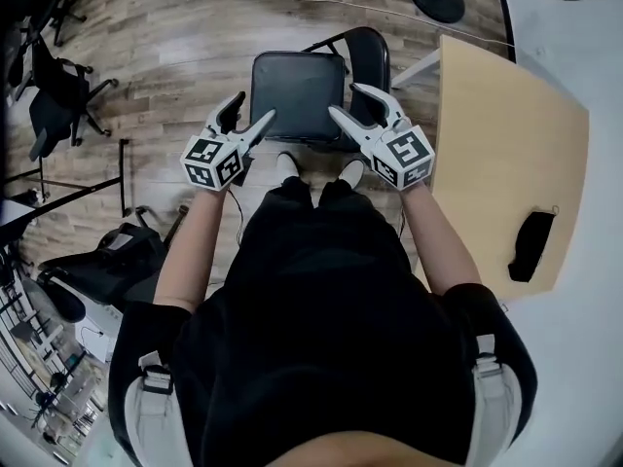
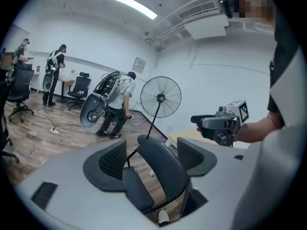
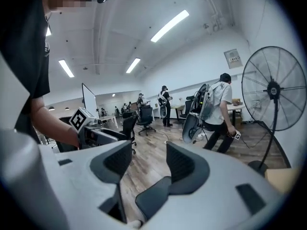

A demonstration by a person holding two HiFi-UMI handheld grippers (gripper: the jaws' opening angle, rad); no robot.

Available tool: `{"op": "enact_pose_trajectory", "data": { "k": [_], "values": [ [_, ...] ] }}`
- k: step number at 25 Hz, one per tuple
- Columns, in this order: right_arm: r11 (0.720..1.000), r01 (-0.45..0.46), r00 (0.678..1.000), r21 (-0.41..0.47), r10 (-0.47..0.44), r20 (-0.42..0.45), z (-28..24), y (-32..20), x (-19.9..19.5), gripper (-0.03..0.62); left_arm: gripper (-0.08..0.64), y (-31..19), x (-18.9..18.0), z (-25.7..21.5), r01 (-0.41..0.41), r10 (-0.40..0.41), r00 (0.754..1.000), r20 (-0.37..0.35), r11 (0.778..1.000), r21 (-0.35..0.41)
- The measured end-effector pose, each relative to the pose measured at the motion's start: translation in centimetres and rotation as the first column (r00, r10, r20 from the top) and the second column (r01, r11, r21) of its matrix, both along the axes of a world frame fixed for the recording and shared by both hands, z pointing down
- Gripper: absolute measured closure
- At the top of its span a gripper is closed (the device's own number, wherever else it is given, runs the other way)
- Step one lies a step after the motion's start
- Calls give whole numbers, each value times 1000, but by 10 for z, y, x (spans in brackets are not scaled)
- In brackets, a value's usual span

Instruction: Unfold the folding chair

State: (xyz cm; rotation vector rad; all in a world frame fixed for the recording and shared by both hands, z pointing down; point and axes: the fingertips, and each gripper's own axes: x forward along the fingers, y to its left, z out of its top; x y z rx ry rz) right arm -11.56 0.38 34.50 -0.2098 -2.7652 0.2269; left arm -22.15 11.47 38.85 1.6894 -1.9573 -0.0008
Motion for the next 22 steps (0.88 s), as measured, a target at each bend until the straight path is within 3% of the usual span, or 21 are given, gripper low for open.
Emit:
{"op": "enact_pose_trajectory", "data": {
  "k": [6, 11, 17, 22],
  "values": [
    [999, 41, 989, -8, -39, 139, -61, 15, 0, 383, 294, -12, 25, -77, 8, -20, 995, 100, 993, 122],
    [997, 76, 979, 6, -75, 190, -92, 23, 6, 397, 343, -19, 49, -116, -12, -22, 980, 196, 985, 174],
    [993, 114, 969, 17, -115, 218, -100, 36, 3, 444, 400, -18, 58, -135, -17, -37, 969, 245, 977, 213],
    [991, 123, 960, 45, -130, 250, -108, 39, 3, 520, 469, -18, 55, -139, -3, -57, 963, 265, 976, 219]
  ]
}}
